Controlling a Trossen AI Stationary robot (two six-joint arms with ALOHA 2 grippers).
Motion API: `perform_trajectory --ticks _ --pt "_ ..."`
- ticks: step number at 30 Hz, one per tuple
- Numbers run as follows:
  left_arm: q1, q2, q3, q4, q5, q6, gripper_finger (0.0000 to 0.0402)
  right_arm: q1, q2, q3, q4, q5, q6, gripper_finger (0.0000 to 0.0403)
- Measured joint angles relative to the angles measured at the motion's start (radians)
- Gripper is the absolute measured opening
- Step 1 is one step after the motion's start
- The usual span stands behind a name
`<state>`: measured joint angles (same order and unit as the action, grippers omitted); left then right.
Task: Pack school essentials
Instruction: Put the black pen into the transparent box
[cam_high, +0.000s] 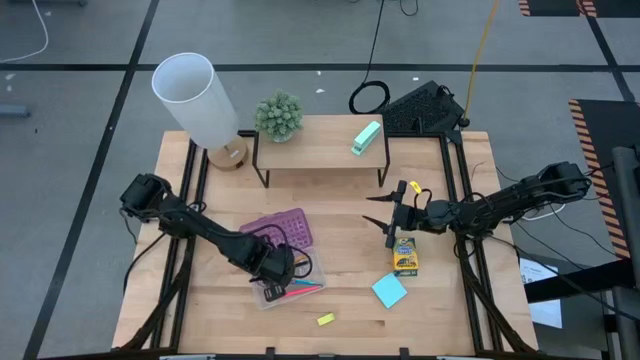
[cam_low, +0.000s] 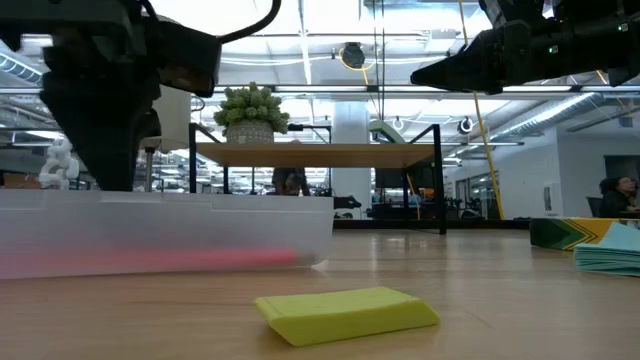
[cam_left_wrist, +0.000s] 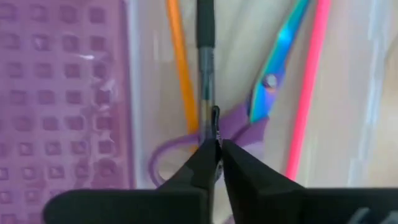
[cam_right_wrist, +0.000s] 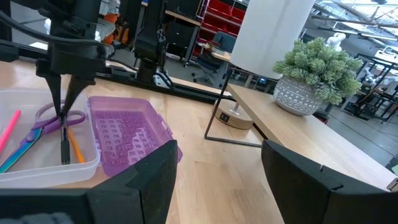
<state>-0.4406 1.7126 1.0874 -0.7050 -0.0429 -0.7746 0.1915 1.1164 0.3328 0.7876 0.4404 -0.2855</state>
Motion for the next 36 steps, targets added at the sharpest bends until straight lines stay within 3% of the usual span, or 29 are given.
perform_trajectory --ticks 3,13,23,30,36 --pt "-0.012 0.000 0.000 -0.002 0.010 -0.002 0.0006 0.000 0.000 0.000 0.000 0.000 0.000 0.0226" --pt "-0.033 -0.014 0.001 -0.029 -0.009 -0.026 0.0004 0.000 0.000 0.000 -0.006 0.000 0.000 0.0226" --pt "-0.033 -0.014 0.001 0.106 0.010 0.040 0.0005 0.000 0.000 0.000 -0.007 0.000 -0.015 0.0226" --pt "-0.019 0.001 0.001 0.159 -0.129 0.014 0.0009 0.000 0.000 0.000 -0.007 0.000 -0.015 0.0226" --pt "-0.005 0.067 0.001 0.215 -0.141 0.063 0.0010 0.000 0.000 0.000 -0.008 0.000 -0.015 0.0226"
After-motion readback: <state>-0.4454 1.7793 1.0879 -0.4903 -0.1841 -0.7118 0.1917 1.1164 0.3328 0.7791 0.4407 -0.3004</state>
